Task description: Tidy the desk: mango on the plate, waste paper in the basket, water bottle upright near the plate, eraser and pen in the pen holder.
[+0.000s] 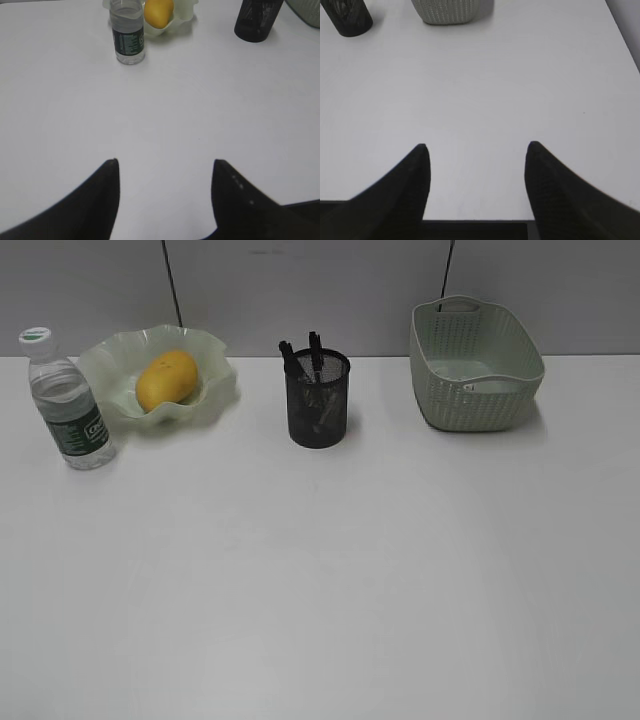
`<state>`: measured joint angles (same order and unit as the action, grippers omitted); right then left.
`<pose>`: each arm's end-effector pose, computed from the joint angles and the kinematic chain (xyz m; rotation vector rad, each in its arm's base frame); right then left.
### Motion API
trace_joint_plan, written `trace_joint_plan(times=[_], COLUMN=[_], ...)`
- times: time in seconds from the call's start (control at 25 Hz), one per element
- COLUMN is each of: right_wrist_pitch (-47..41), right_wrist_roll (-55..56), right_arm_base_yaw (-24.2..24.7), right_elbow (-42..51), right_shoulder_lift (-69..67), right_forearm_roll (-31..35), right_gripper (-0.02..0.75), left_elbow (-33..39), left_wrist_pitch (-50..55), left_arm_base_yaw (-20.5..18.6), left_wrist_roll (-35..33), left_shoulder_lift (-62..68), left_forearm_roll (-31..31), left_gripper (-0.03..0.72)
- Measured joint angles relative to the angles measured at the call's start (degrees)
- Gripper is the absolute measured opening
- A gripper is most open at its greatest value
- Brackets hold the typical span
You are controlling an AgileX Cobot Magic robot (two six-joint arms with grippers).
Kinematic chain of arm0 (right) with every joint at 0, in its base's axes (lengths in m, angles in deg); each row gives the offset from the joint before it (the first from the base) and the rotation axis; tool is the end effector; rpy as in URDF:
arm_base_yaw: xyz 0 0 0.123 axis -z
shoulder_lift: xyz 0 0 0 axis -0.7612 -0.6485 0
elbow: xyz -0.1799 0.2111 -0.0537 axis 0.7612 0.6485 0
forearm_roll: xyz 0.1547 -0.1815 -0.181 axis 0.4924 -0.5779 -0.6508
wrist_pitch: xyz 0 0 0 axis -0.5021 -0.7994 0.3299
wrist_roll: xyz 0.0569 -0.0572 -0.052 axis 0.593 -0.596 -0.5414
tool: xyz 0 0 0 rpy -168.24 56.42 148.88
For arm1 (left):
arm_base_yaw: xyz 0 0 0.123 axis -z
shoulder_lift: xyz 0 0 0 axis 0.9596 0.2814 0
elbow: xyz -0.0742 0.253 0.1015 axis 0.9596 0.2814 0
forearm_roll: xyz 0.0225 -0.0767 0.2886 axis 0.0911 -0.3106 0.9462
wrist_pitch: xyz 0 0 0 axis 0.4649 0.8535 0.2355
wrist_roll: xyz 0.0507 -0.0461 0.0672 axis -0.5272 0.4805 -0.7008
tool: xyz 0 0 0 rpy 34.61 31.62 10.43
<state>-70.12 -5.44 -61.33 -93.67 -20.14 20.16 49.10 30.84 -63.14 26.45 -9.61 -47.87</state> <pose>0.0470 0.0014 0.2998 -0.0278 2.0680 0.1158 0.0503 -0.0111 0.3031 0.1375 2.0916 -0.1684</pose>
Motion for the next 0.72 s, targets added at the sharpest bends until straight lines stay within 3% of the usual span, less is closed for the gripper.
trace_joint_plan(times=[0.72], right_wrist_pitch=[0.7], right_wrist_roll=[0.8], right_arm_base_yaw=[0.0], right_elbow=[0.3], right_shoulder_lift=[0.0], right_forearm_roll=[-0.8], right_gripper=[0.48], left_elbow=[0.0], left_wrist_pitch=[-0.1], left_arm_base_yaw=[0.0], left_wrist_roll=[0.0], left_shoulder_lift=[0.0], left_forearm_roll=[0.0], left_gripper=[0.444])
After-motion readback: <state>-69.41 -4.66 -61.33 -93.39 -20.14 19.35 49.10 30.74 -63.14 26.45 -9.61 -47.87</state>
